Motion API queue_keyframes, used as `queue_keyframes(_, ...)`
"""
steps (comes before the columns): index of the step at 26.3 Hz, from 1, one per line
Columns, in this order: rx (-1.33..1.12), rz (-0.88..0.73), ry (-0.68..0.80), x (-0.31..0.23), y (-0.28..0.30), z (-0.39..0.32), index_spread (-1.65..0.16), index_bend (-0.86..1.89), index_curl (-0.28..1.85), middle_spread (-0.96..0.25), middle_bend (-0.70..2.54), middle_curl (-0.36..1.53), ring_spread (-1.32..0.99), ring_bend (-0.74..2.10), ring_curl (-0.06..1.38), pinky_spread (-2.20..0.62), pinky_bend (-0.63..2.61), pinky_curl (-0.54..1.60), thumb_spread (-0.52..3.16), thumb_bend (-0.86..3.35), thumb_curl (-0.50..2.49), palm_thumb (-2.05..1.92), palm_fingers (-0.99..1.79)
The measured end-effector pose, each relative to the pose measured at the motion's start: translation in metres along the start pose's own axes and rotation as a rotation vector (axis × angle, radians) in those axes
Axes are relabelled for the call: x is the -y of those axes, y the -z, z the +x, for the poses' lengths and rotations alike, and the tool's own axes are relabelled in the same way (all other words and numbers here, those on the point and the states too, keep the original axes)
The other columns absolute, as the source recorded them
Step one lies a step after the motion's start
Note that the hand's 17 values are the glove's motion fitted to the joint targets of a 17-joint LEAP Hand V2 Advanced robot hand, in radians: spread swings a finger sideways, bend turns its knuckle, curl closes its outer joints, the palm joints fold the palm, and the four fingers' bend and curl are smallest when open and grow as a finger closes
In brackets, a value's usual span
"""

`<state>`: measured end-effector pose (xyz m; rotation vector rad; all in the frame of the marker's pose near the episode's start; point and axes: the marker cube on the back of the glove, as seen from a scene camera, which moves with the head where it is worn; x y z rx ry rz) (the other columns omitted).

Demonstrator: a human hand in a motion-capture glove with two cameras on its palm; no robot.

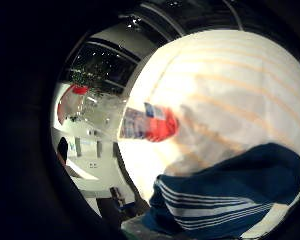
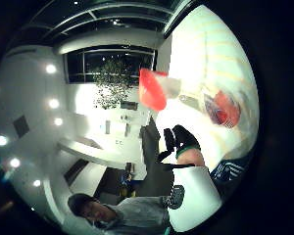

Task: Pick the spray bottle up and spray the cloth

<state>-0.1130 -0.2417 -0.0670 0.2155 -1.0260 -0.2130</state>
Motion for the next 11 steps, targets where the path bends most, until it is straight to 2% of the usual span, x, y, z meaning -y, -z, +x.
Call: queue_keyframes(11,0.007,0.009,0.014,-0.012,0.013,-0.004,-0.32,0.08,0.21,0.00,0.33,0.38,-0.03,0.31,0.33,0.15,0.55,0.38,0.74,-0.04,0.54,0.85,0.05)
